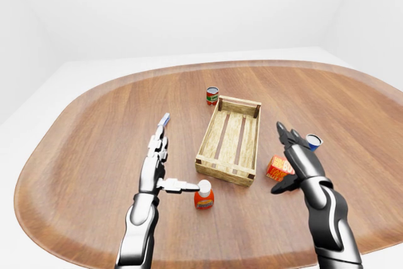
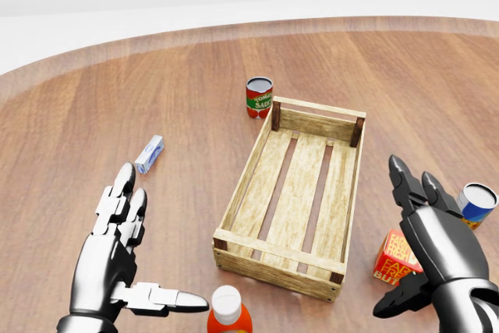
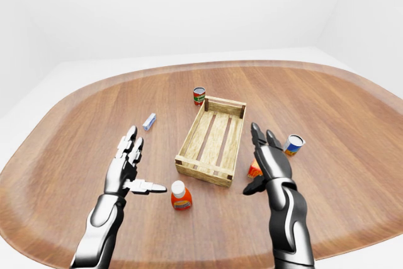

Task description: Pick up the butter and put it in the tray.

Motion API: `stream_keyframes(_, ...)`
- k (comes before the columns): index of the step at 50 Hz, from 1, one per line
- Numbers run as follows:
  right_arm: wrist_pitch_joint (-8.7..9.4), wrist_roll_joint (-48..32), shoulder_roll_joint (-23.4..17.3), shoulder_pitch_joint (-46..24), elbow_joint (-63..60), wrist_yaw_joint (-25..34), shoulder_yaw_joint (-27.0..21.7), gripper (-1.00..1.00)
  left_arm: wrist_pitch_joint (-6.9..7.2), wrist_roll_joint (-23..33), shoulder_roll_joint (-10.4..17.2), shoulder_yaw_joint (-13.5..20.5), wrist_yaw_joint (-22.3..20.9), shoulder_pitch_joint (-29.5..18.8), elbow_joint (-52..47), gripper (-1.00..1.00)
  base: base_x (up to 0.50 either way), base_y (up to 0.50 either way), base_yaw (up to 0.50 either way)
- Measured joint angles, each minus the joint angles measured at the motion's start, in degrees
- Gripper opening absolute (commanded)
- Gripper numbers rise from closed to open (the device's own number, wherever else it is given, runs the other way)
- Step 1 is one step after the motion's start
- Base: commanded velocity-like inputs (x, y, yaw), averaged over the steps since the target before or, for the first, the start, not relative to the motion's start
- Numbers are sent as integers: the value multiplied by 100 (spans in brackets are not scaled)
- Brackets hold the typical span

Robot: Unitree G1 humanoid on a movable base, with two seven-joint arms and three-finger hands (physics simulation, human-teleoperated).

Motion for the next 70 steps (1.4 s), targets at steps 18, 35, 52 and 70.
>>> stream_keyframes(18,0,57,-281,-419,1042,-249,5,100,-62,7,-2,-9,-3,4,72,100,0,0,0)
stream_keyframes(35,0,91,-491,-743,1927,-552,106,100,-80,13,-4,-20,-2,22,74,100,0,0,0)
stream_keyframes(52,0,114,-743,-1167,2796,-765,130,100,-95,23,-8,-40,3,39,78,100,0,0,0)
stream_keyframes(70,0,412,-1070,-1734,4277,-1279,226,100,-119,33,-10,-47,7,40,102,100,0,0,0)
